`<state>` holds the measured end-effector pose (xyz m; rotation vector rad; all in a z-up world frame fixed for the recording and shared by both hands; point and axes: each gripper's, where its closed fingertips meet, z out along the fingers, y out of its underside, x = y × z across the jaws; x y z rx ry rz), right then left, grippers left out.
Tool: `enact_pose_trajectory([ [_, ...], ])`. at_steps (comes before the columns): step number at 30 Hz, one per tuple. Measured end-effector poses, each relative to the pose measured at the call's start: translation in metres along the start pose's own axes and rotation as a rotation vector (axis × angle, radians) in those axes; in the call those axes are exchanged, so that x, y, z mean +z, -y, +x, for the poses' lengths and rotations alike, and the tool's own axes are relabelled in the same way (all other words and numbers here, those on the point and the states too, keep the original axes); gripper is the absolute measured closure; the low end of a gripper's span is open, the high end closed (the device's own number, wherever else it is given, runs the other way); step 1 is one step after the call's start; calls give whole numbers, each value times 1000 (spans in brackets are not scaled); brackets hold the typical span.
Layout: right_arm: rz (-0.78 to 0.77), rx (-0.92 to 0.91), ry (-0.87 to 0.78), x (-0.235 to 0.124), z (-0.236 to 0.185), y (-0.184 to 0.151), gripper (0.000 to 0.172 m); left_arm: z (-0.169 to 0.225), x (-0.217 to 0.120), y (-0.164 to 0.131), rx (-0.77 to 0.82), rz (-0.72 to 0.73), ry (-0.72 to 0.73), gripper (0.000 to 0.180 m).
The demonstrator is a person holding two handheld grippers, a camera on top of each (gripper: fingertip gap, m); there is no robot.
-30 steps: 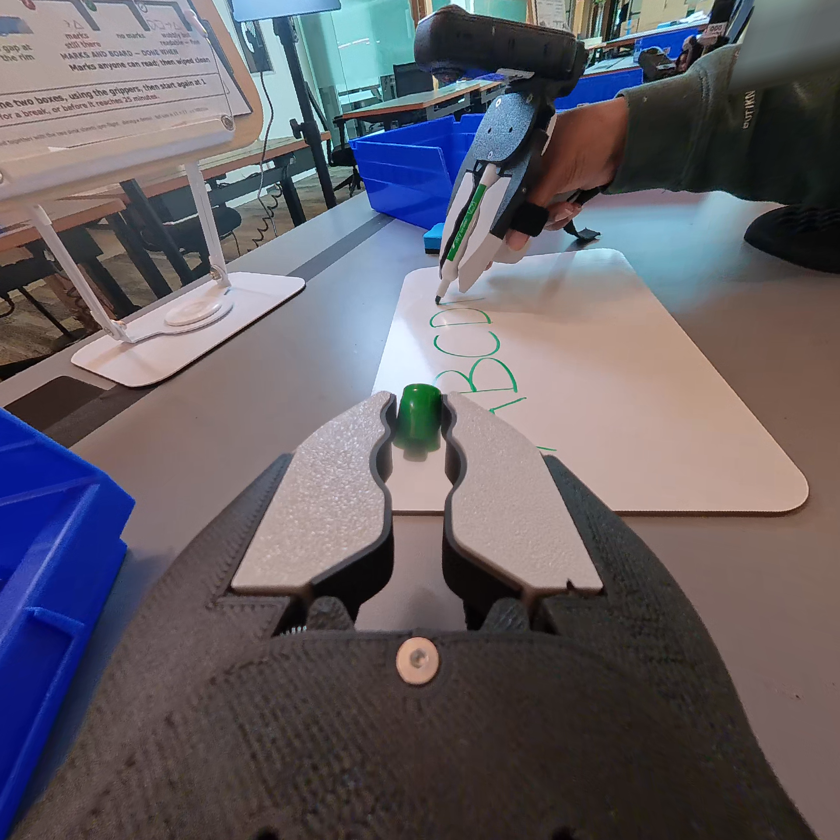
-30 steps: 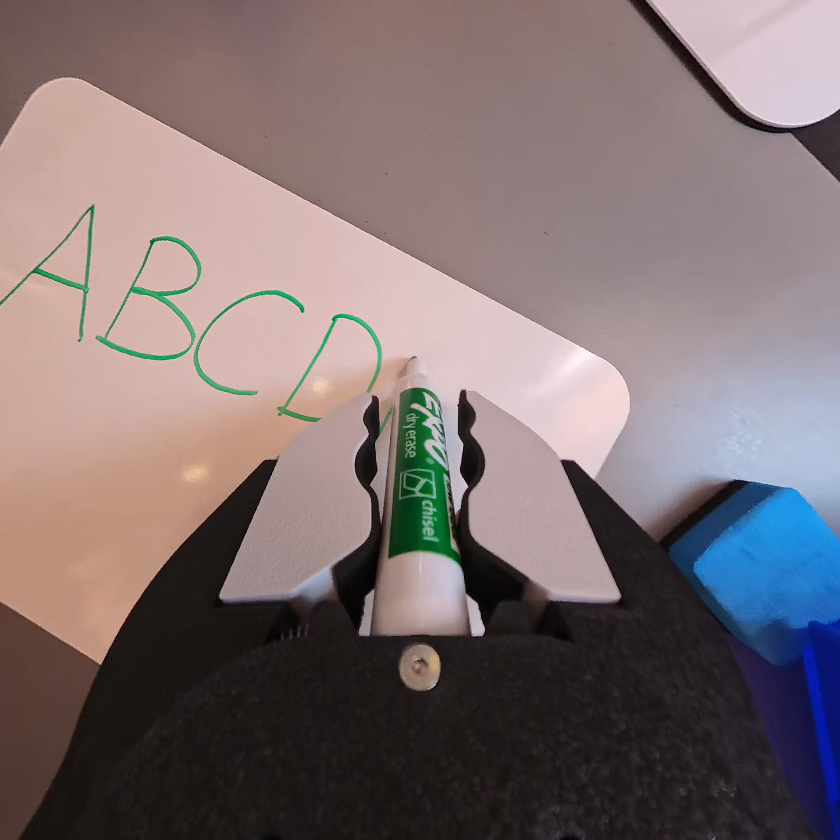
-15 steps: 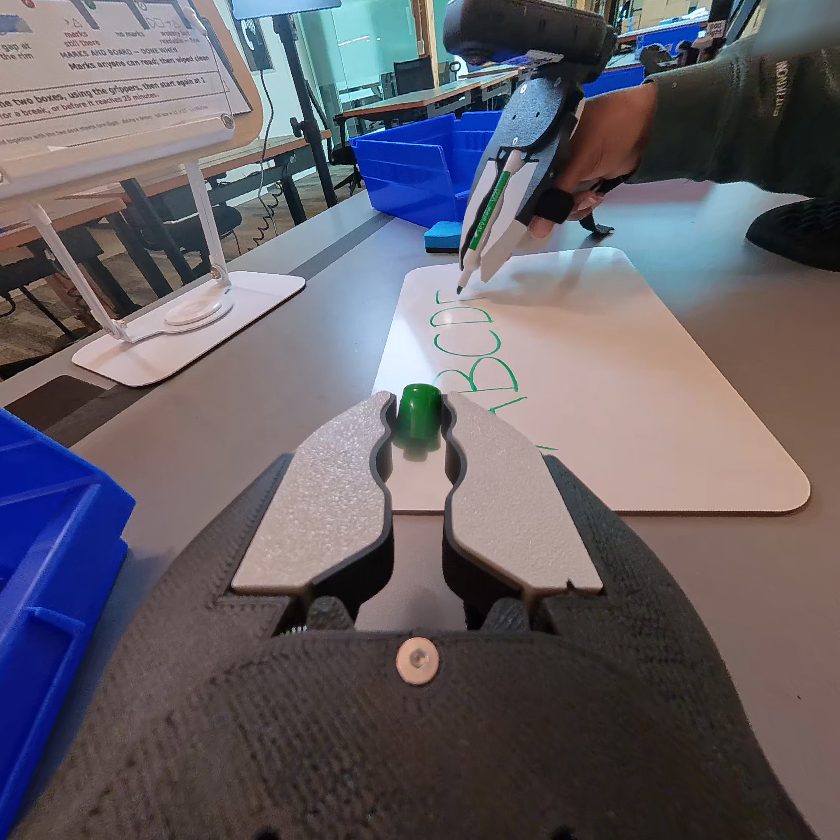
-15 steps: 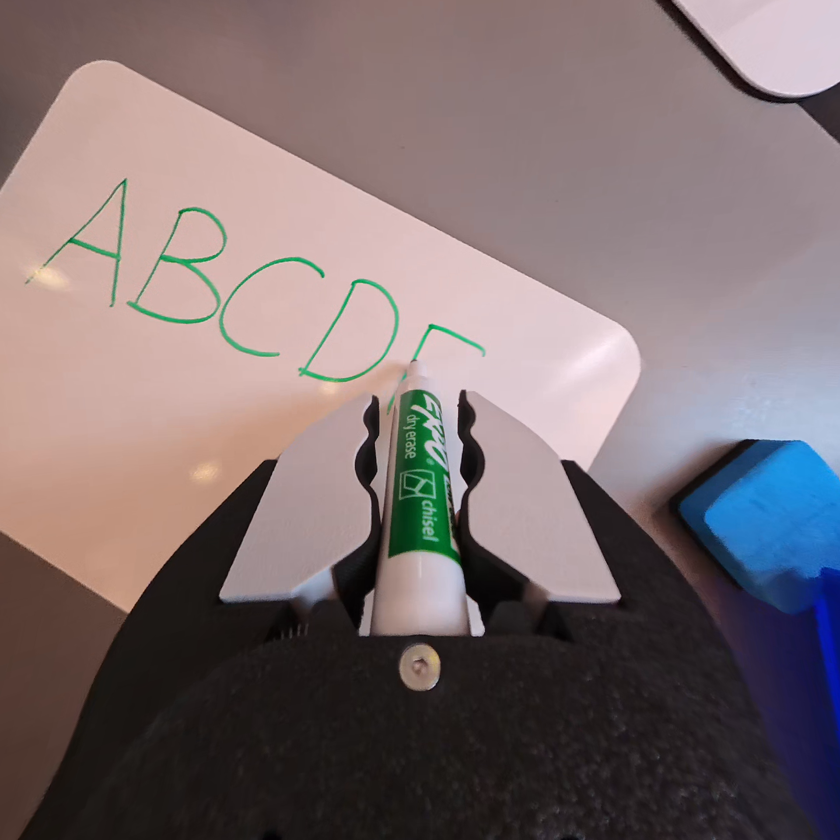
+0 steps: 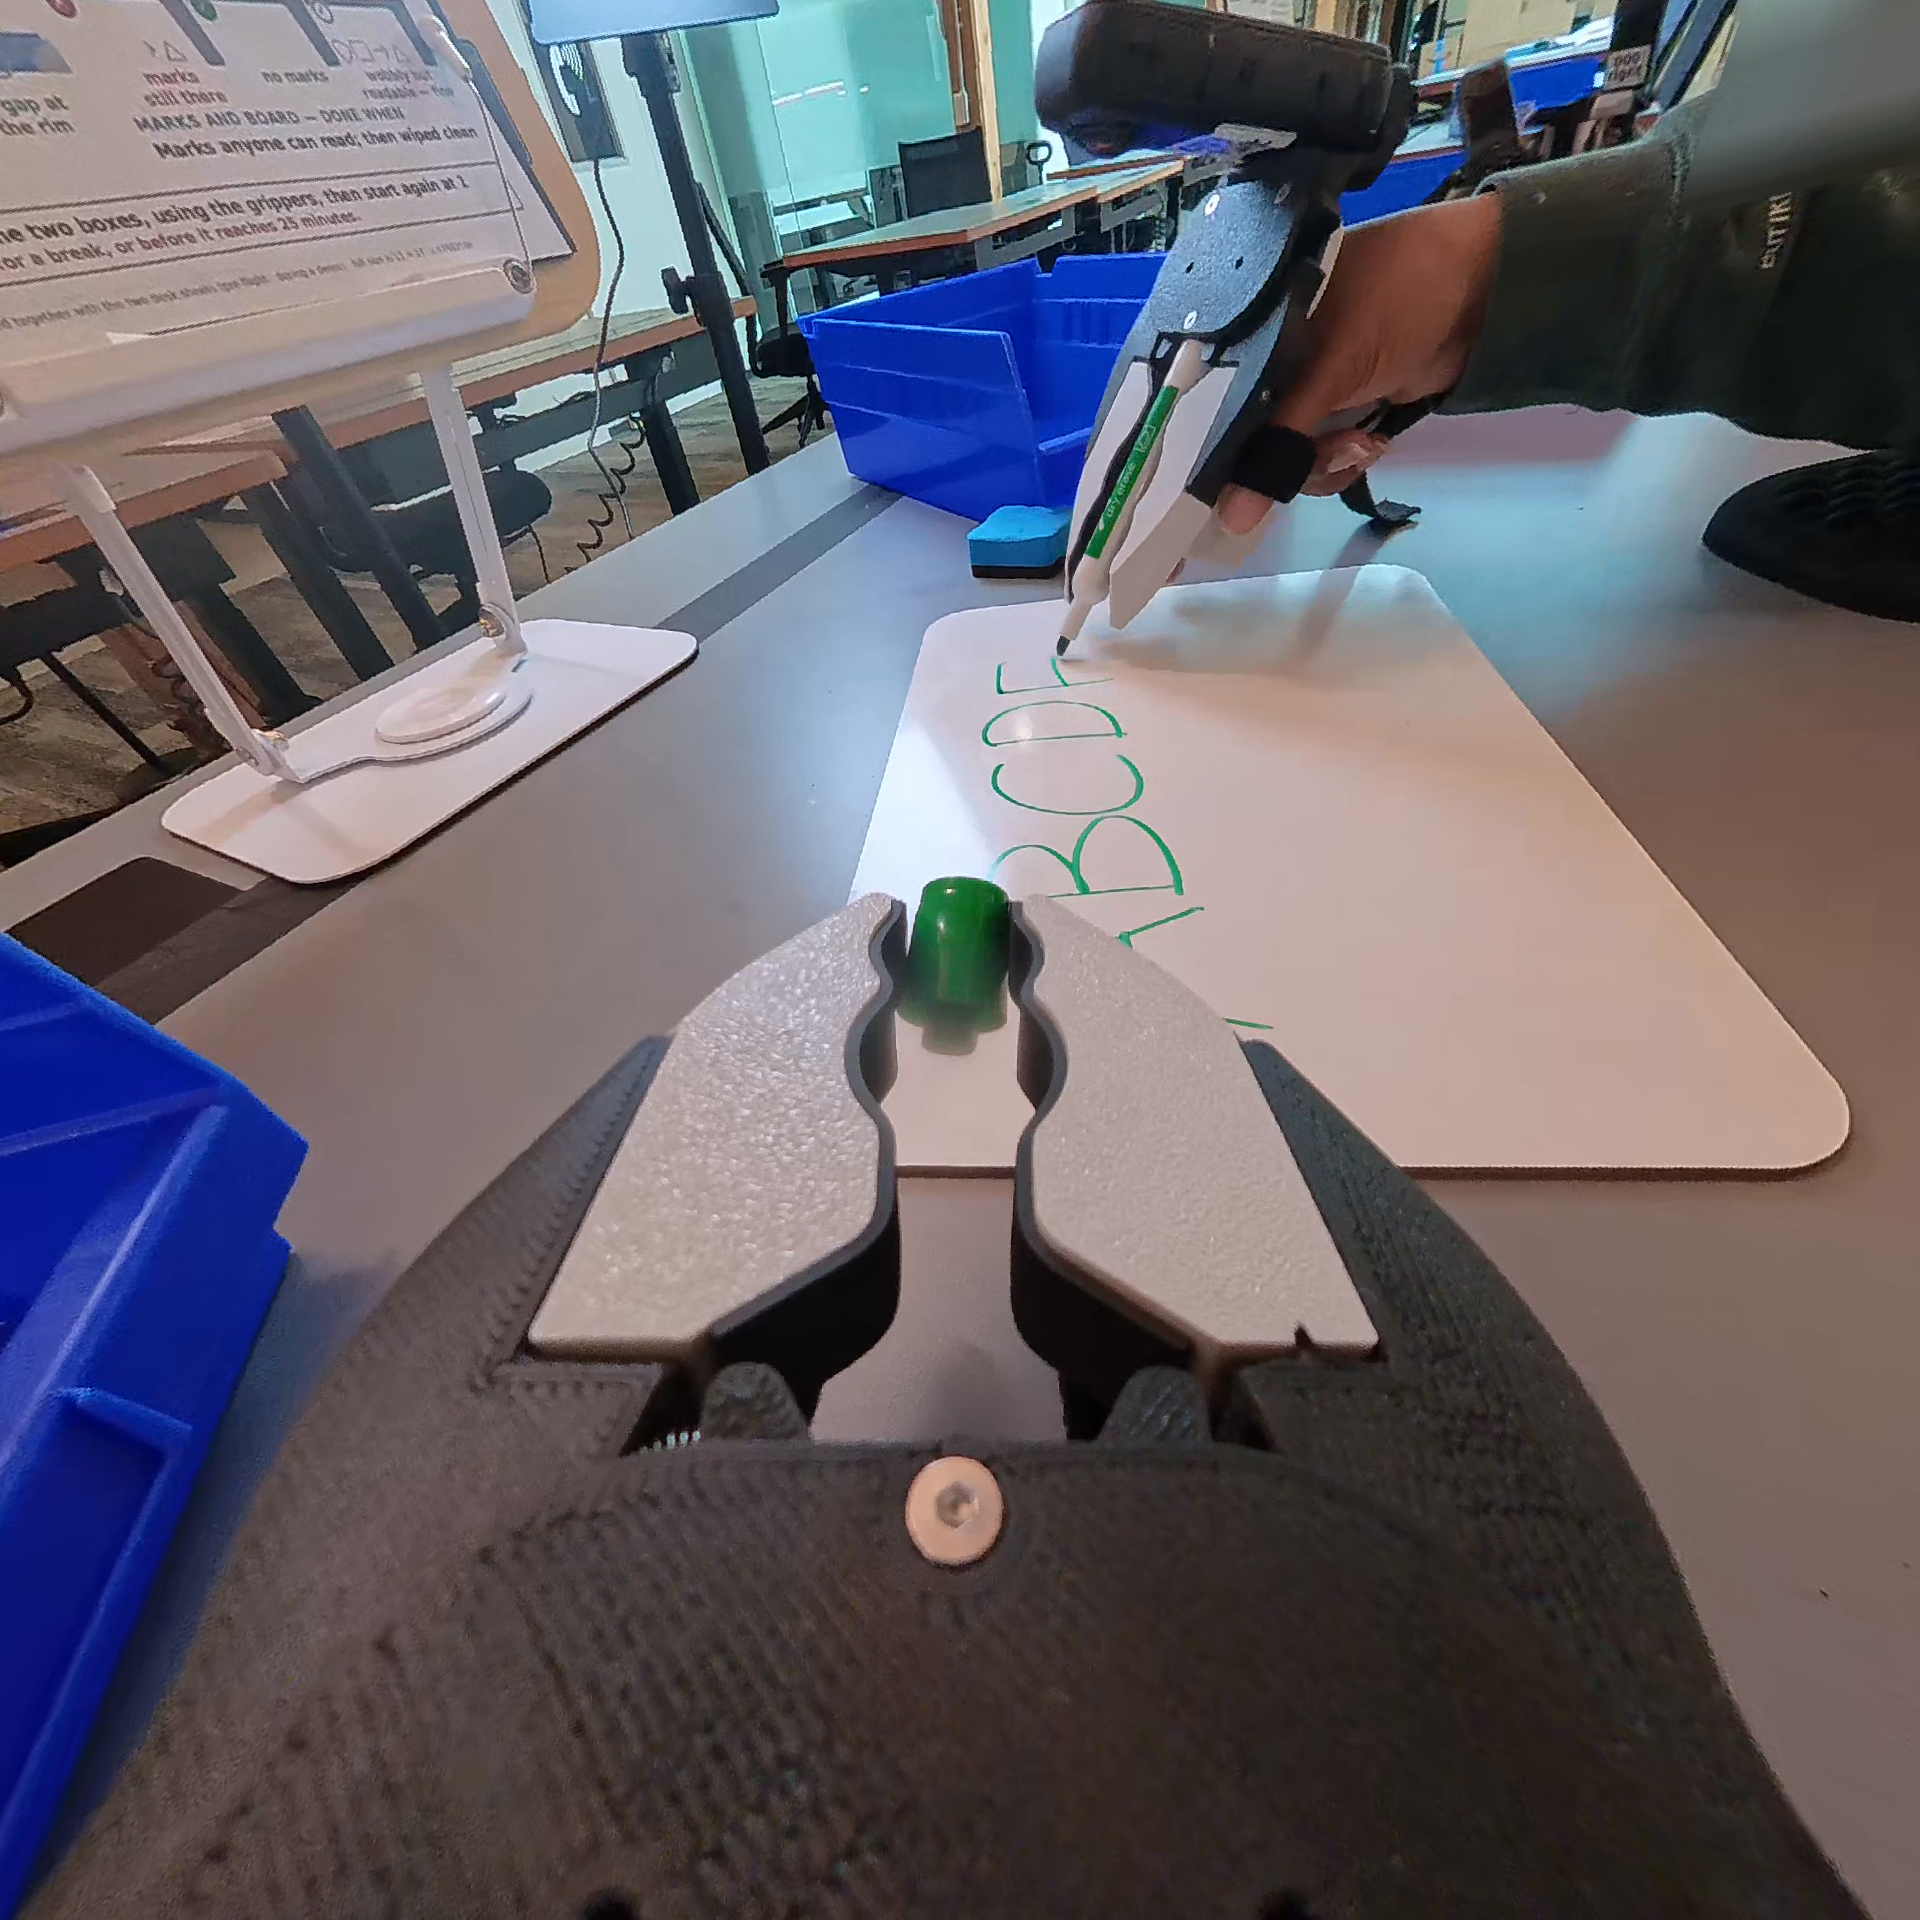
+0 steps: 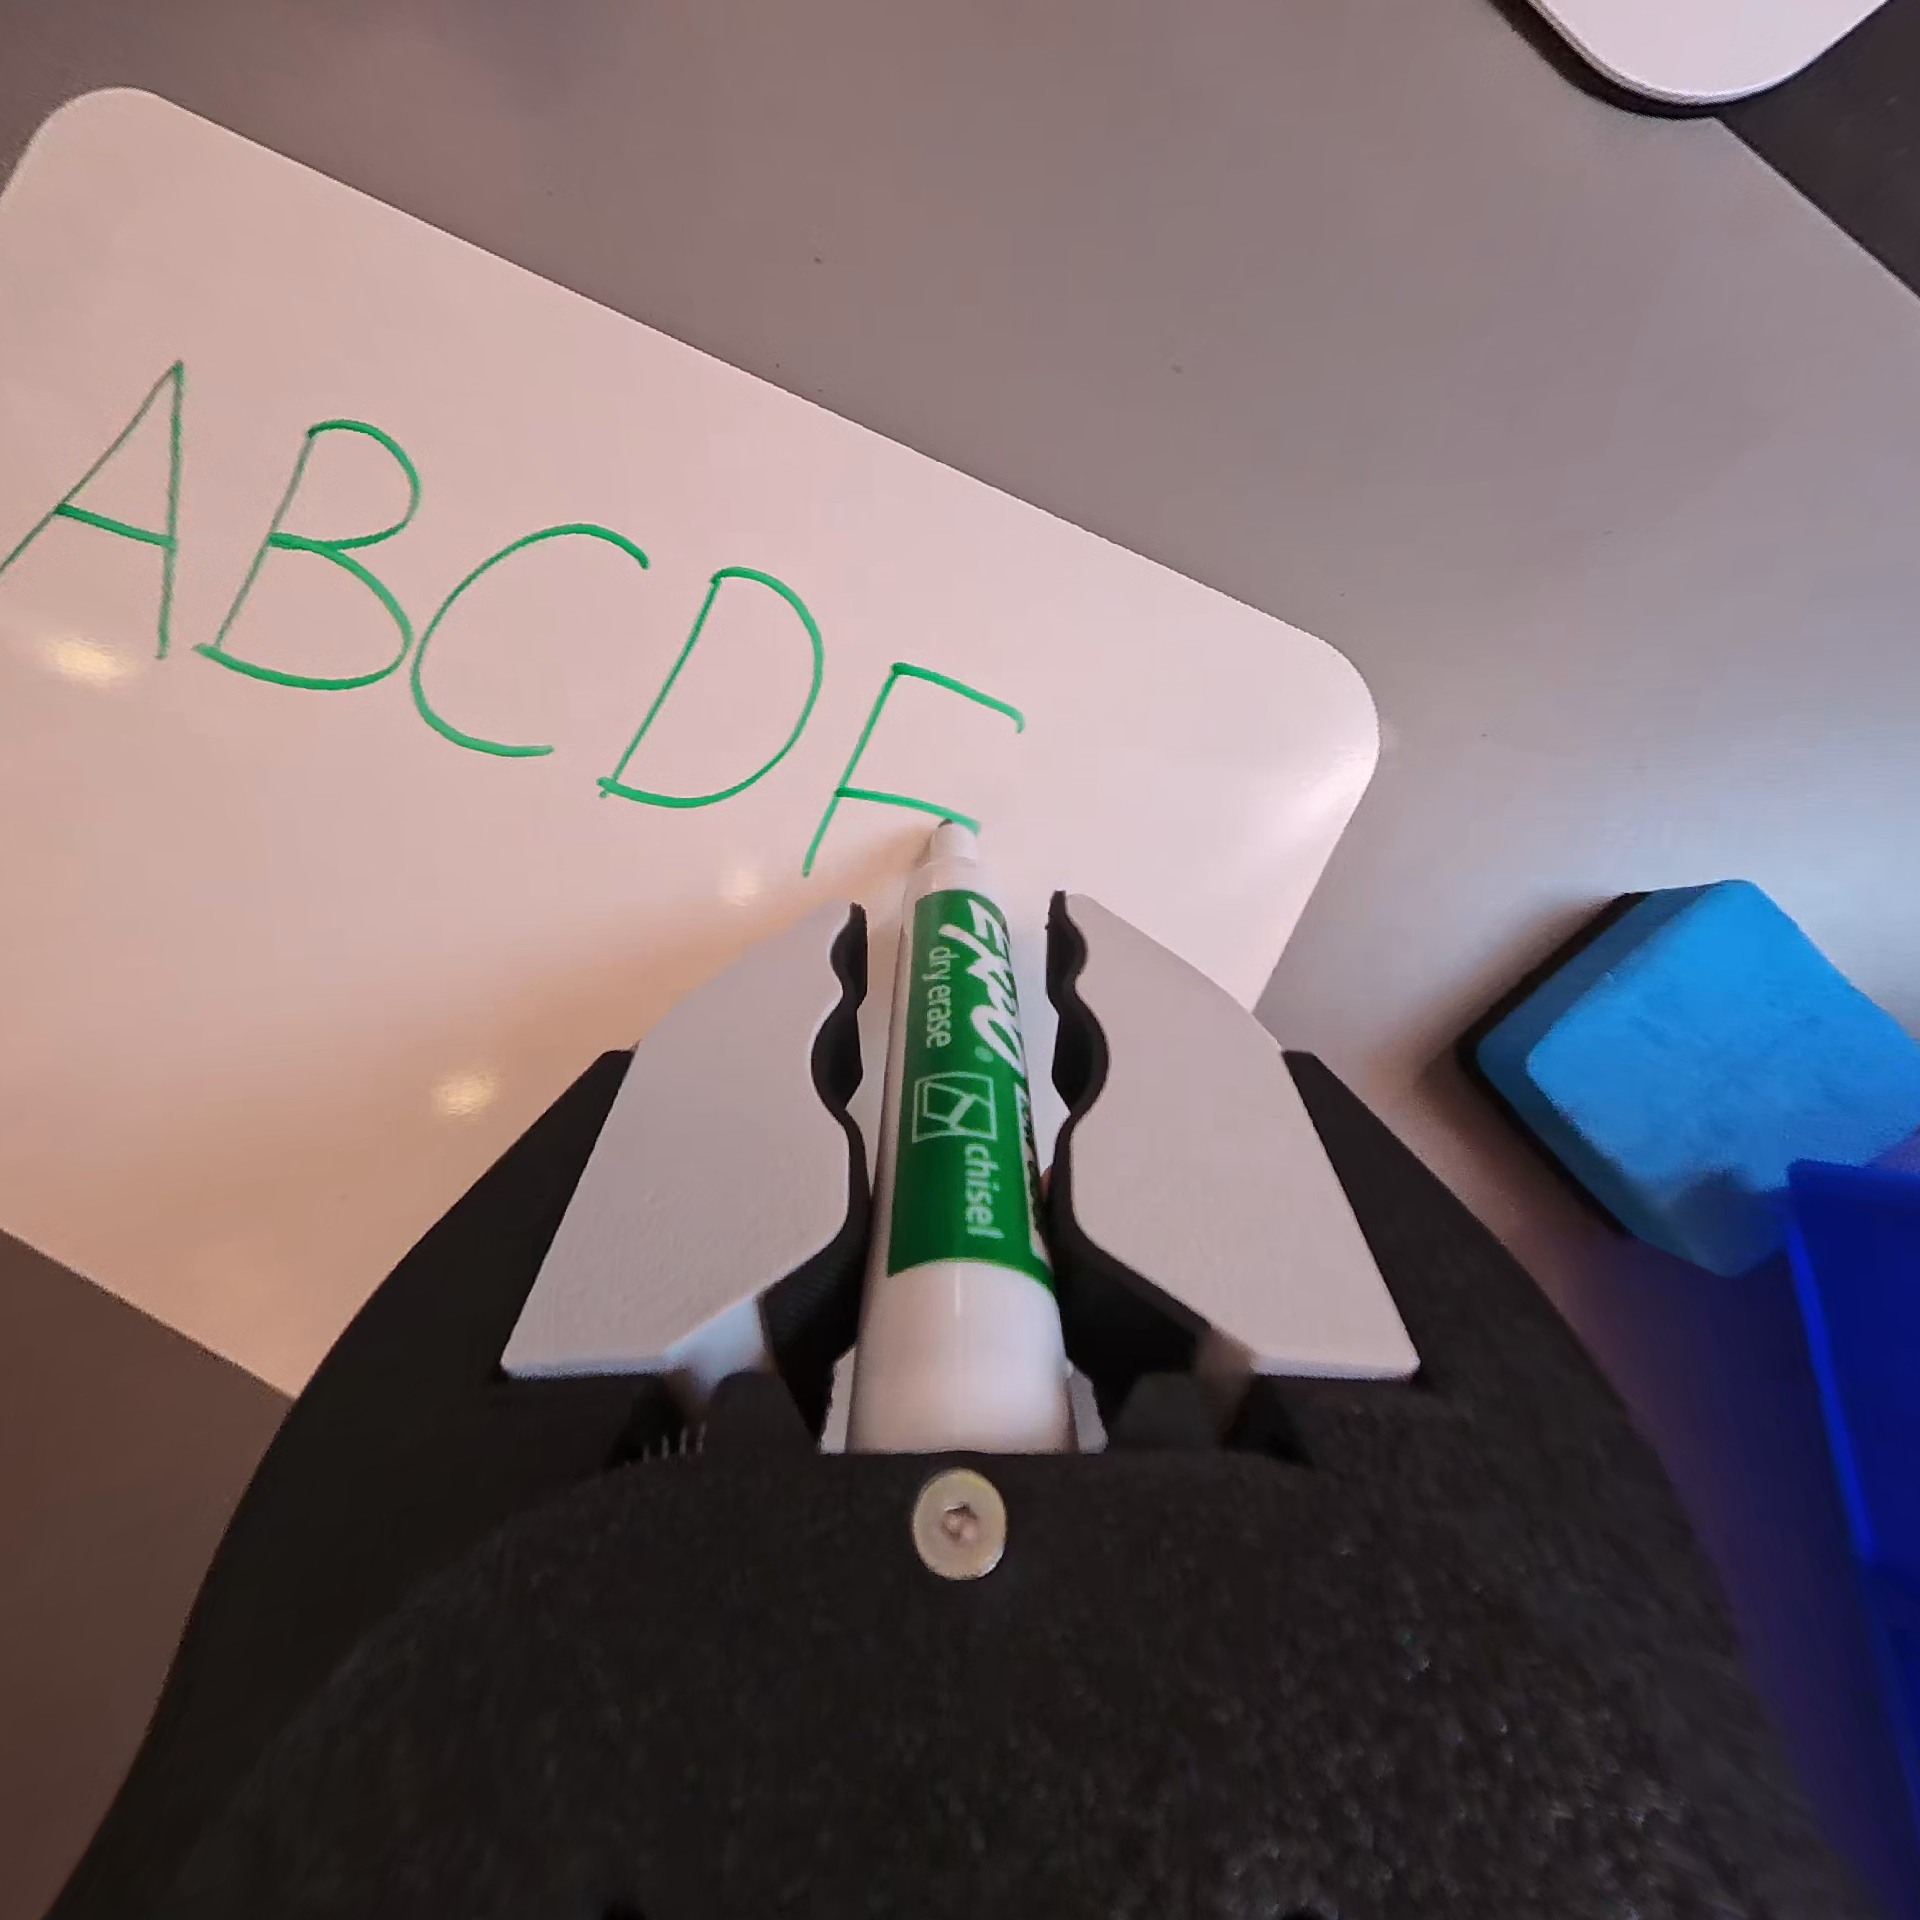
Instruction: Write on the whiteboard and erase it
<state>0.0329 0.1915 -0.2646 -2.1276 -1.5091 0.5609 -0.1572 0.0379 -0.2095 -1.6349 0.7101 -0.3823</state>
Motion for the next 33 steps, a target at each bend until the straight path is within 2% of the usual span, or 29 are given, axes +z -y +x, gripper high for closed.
enact_pose_trajectory([
  [7,3,-37,72,-3,-29,-3,136,0,0,0,-2,0,1,162],
  [11,-8,-36,78,-2,-32,-7,137,0,0,0,0,-1,0,162],
  [20,-18,19,6,-11,2,-18,136,0,0,0,-2,-1,0,162],
  [26,44,24,-33,-14,15,-1,136,-1,0,0,-8,-1,2,162],
  [33,20,18,-70,-2,28,10,136,-1,-1,0,-8,1,3,162],
])
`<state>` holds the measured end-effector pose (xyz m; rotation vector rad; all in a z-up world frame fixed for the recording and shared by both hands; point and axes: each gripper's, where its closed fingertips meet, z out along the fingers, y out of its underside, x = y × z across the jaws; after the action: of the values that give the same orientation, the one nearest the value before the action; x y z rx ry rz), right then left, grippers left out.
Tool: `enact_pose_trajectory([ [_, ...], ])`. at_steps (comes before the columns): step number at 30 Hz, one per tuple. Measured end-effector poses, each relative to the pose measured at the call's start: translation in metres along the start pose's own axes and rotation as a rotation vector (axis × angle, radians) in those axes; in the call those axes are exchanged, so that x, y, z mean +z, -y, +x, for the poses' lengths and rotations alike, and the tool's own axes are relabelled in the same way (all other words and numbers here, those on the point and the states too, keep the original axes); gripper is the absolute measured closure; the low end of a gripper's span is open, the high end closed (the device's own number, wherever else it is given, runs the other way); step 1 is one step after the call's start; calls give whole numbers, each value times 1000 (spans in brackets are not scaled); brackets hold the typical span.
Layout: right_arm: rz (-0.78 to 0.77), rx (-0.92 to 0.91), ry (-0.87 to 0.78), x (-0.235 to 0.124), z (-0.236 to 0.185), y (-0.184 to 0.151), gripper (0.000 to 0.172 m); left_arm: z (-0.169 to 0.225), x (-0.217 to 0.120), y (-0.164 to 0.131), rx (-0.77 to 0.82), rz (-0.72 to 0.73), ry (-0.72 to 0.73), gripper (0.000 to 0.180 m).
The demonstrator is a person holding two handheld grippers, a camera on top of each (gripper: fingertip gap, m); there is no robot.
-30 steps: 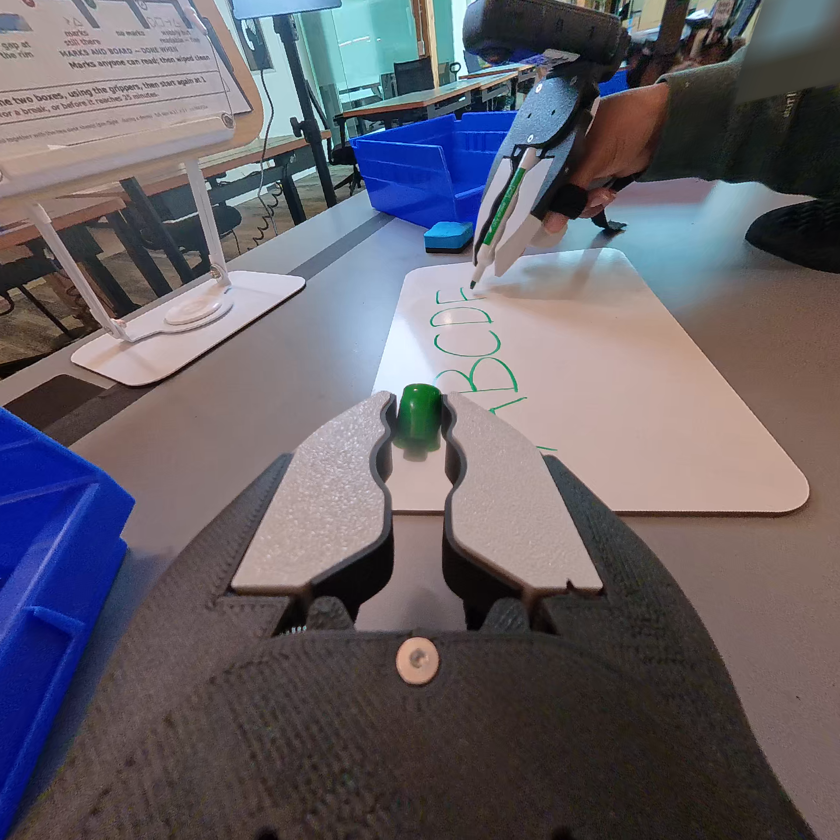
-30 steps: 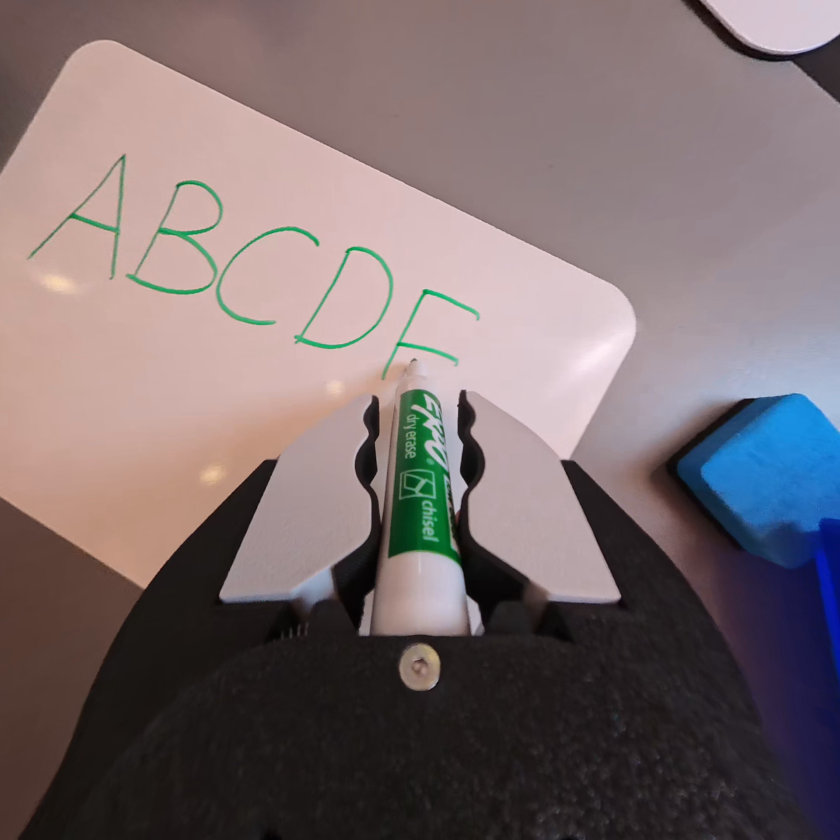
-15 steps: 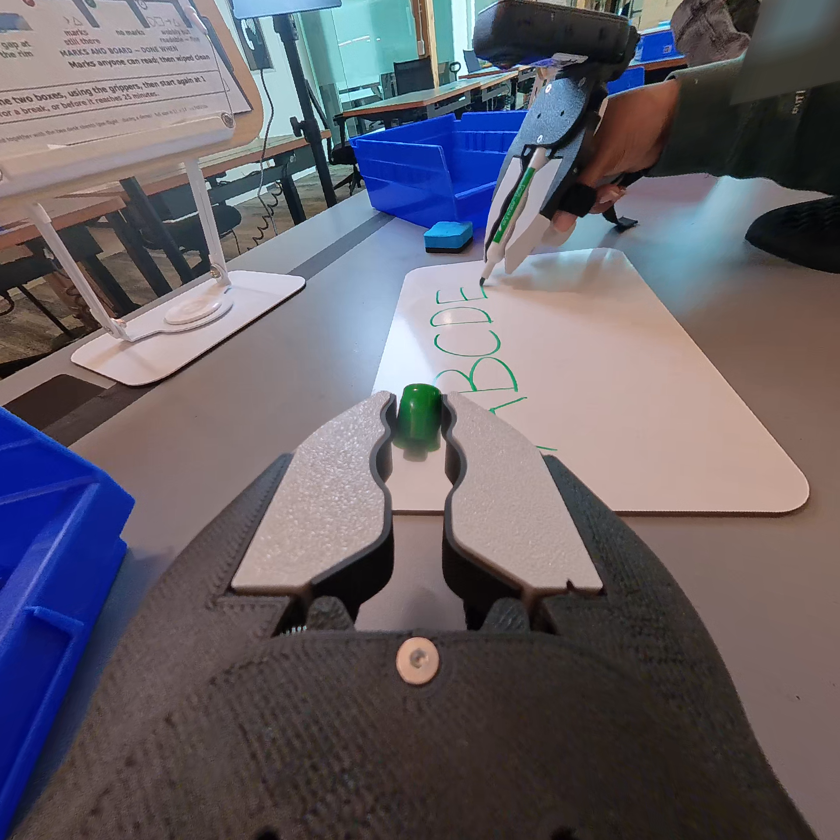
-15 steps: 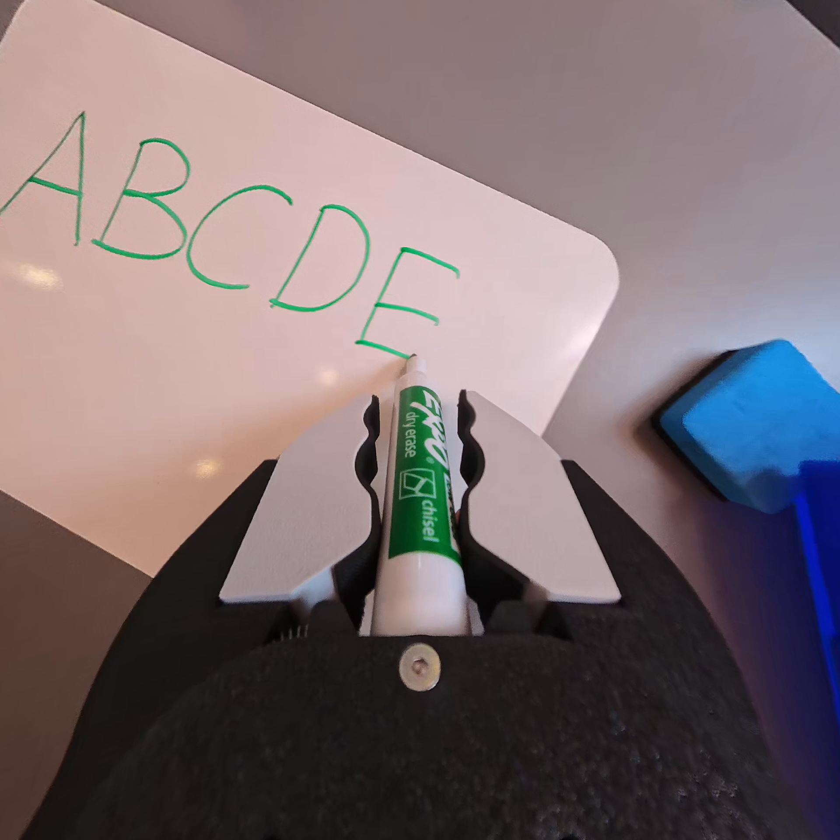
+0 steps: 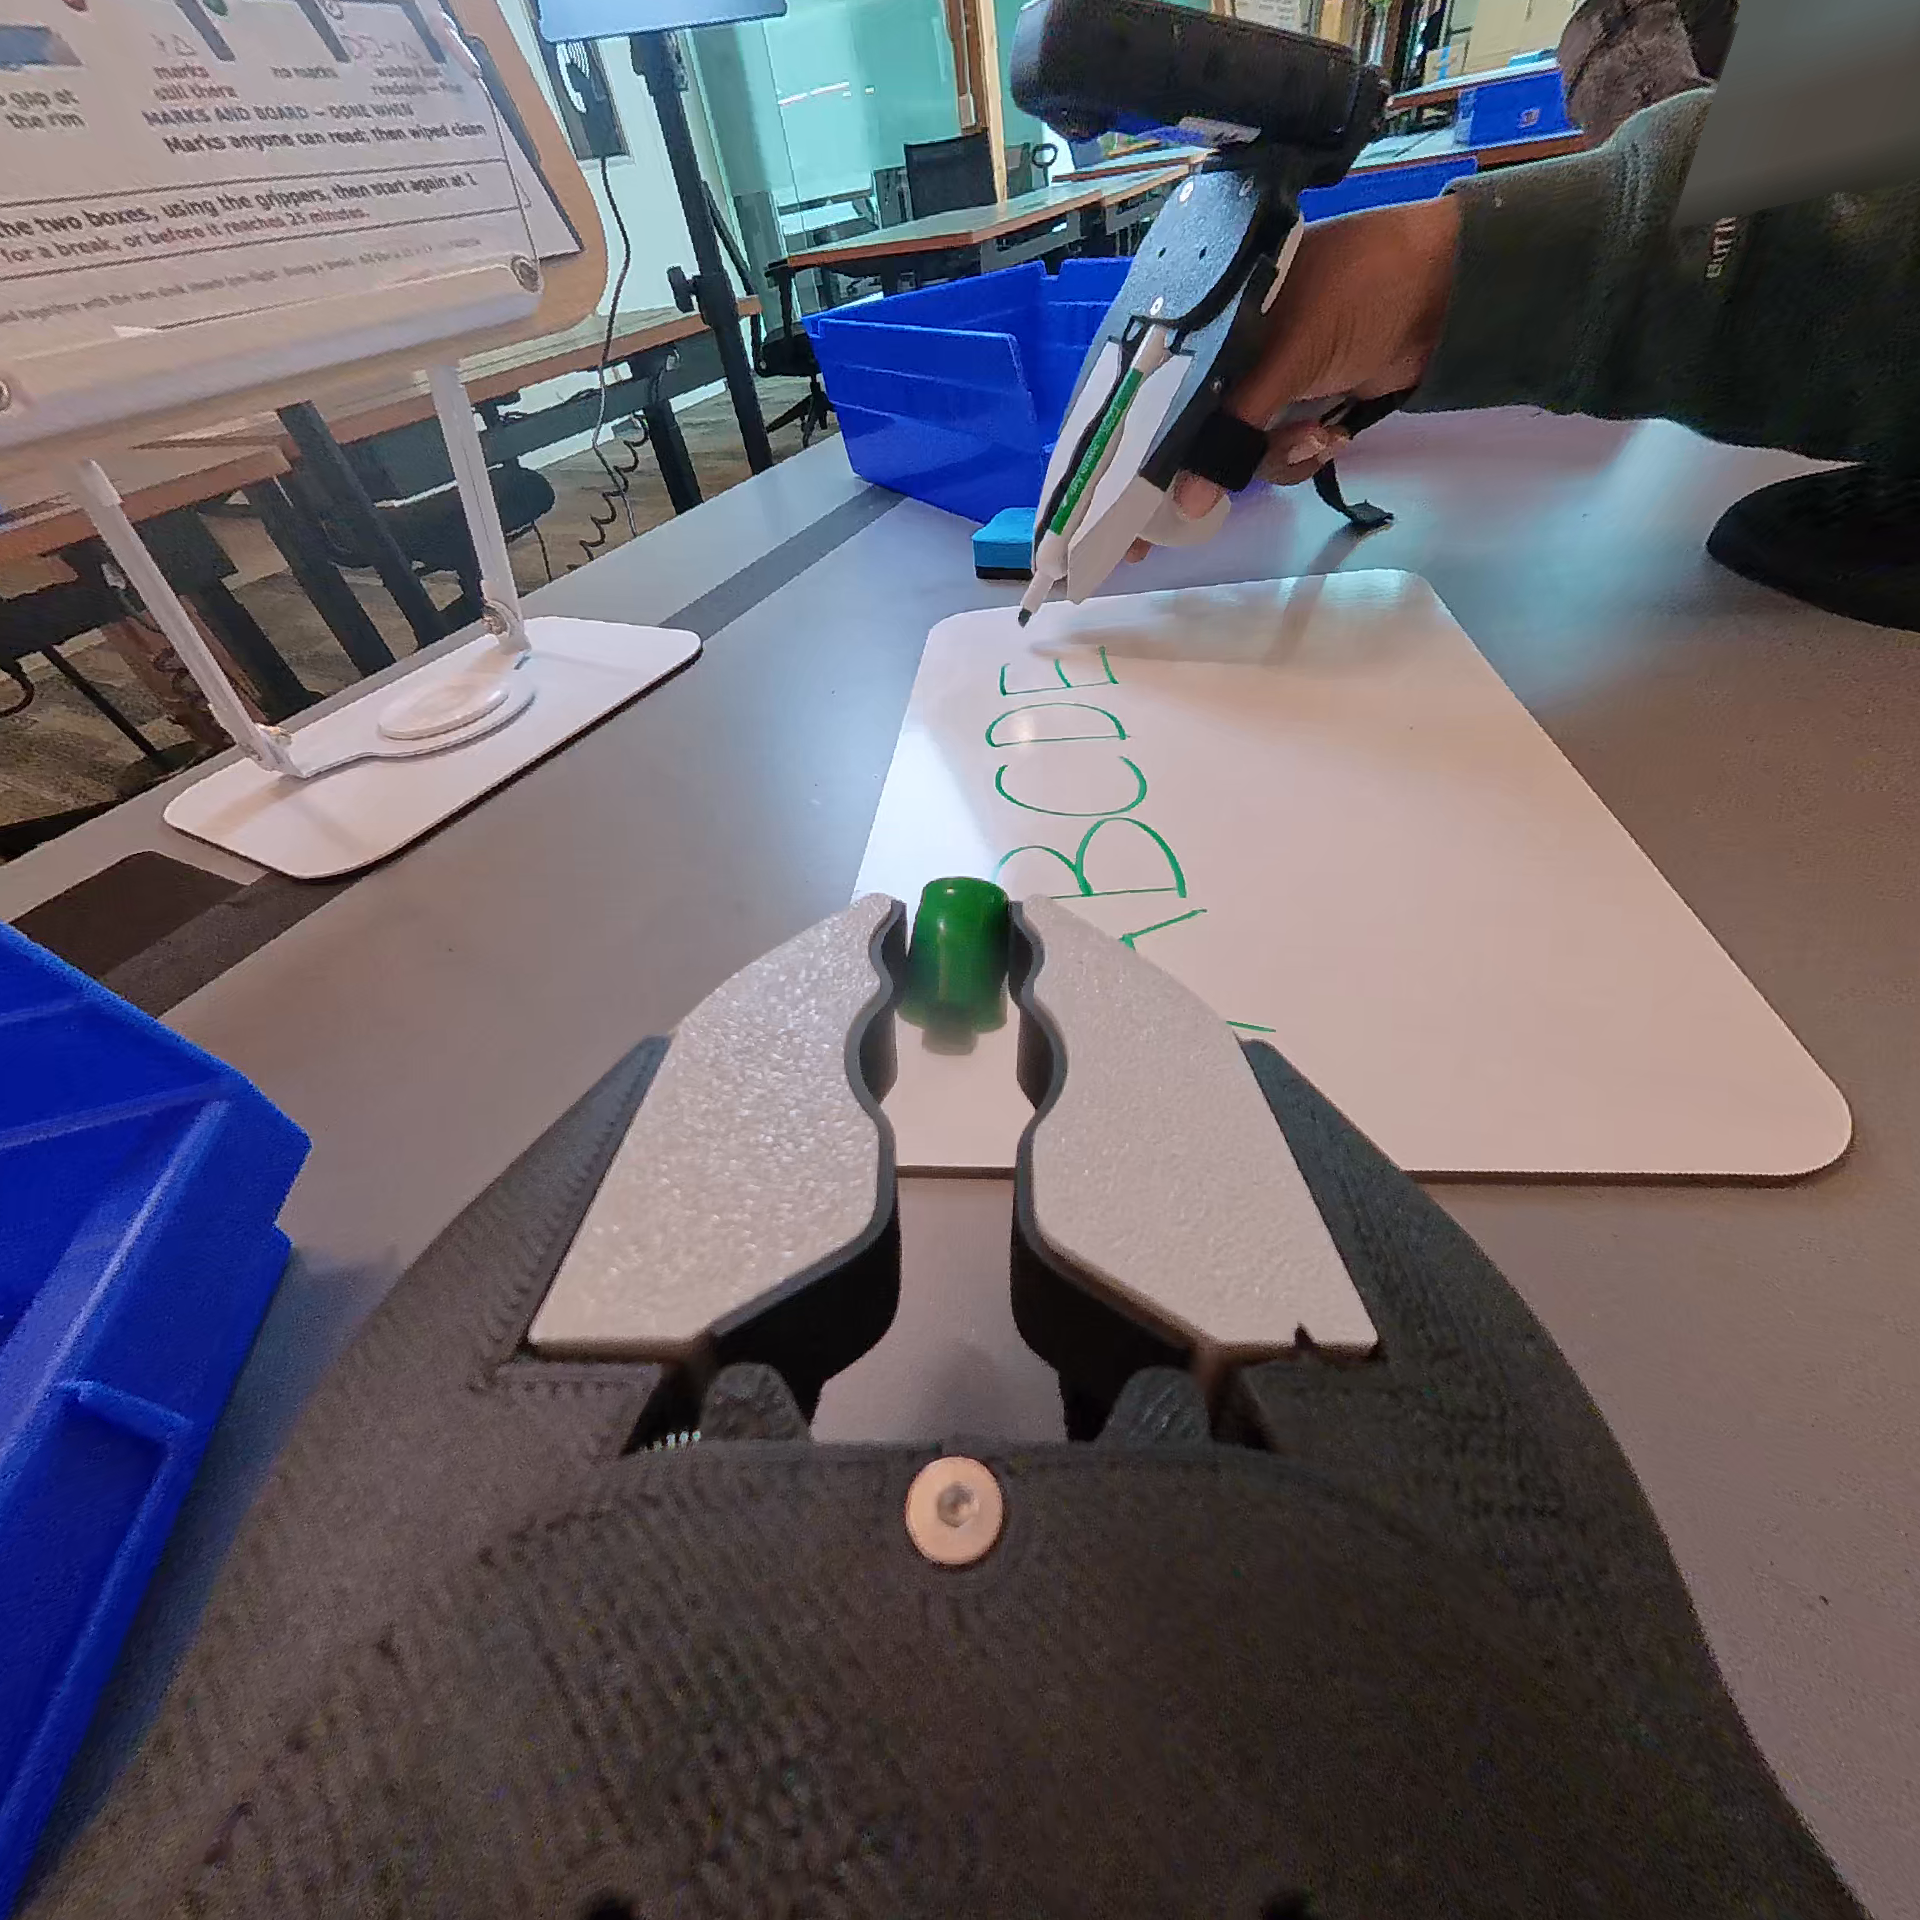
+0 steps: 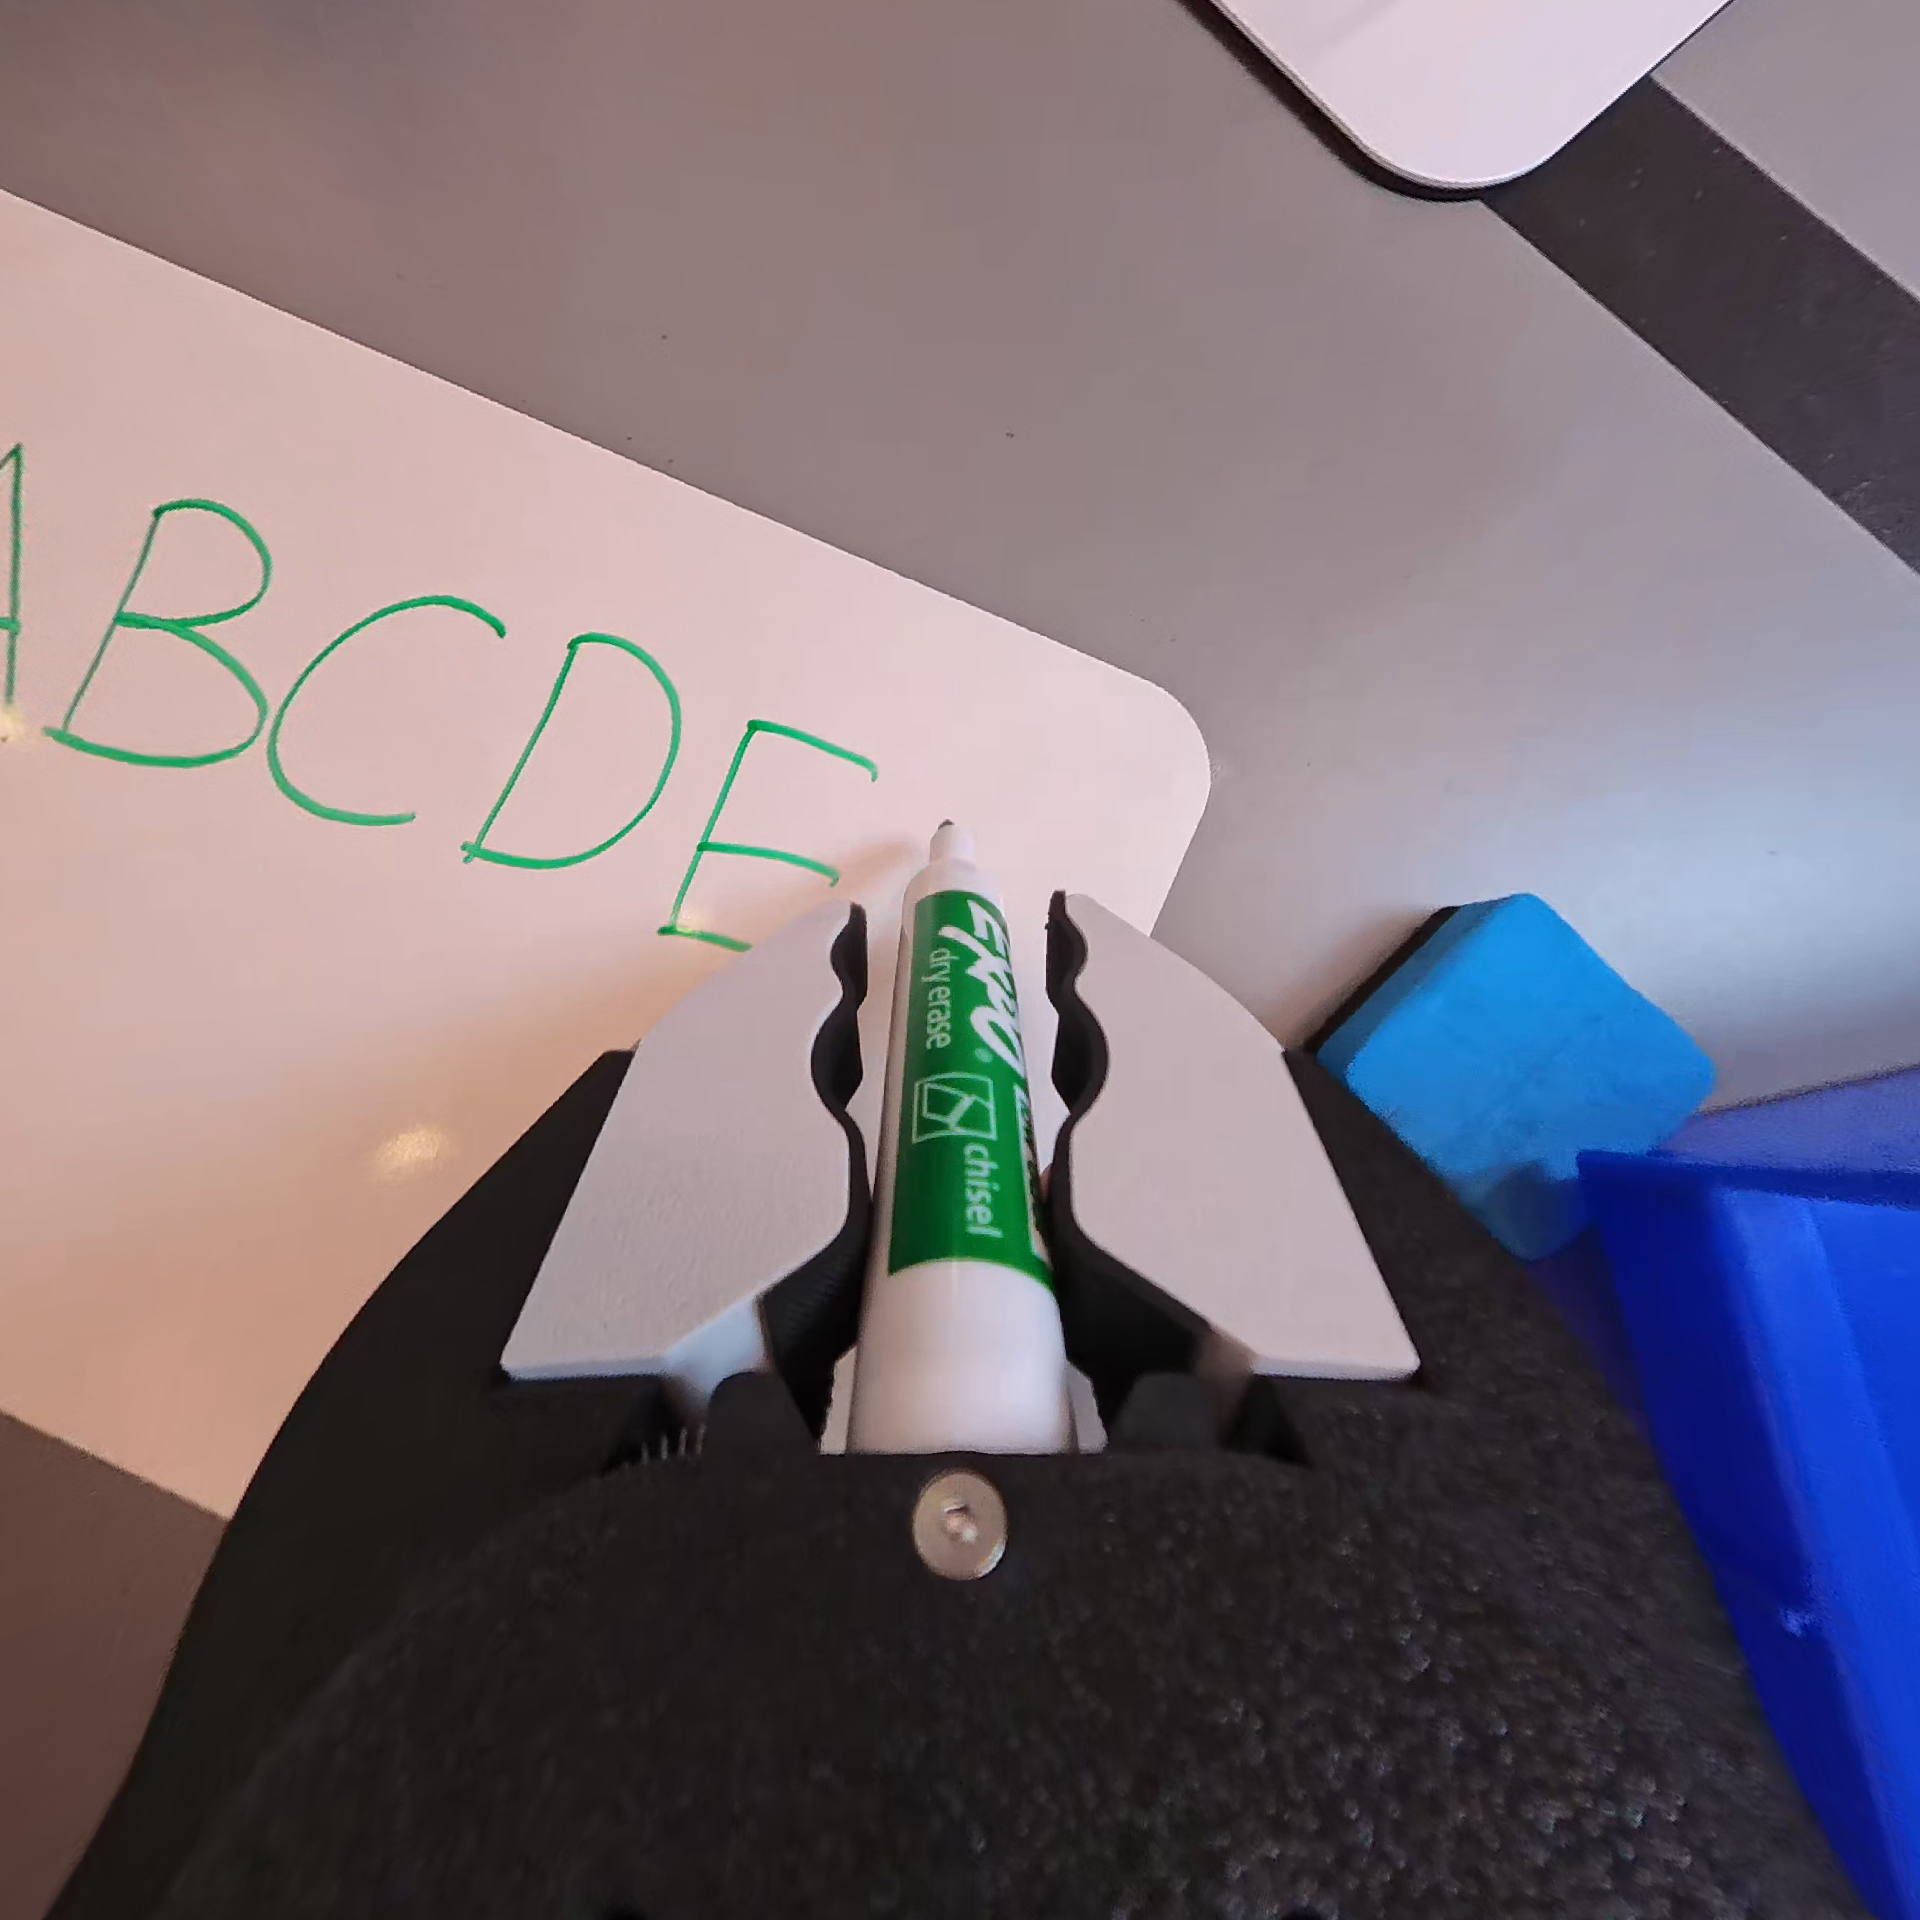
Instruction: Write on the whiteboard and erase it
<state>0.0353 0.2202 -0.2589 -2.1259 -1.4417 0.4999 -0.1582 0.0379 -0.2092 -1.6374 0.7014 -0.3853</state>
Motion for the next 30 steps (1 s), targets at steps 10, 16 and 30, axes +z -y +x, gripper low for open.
enact_pose_trajectory([
  [10,-47,-1,-10,6,3,-5,137,0,0,0,-1,0,-3,162],
  [16,-66,-7,3,-9,-8,-25,136,1,0,0,3,-3,-2,162],
  [30,6,10,-26,-7,2,-2,136,2,0,-1,8,-9,-5,162],
])
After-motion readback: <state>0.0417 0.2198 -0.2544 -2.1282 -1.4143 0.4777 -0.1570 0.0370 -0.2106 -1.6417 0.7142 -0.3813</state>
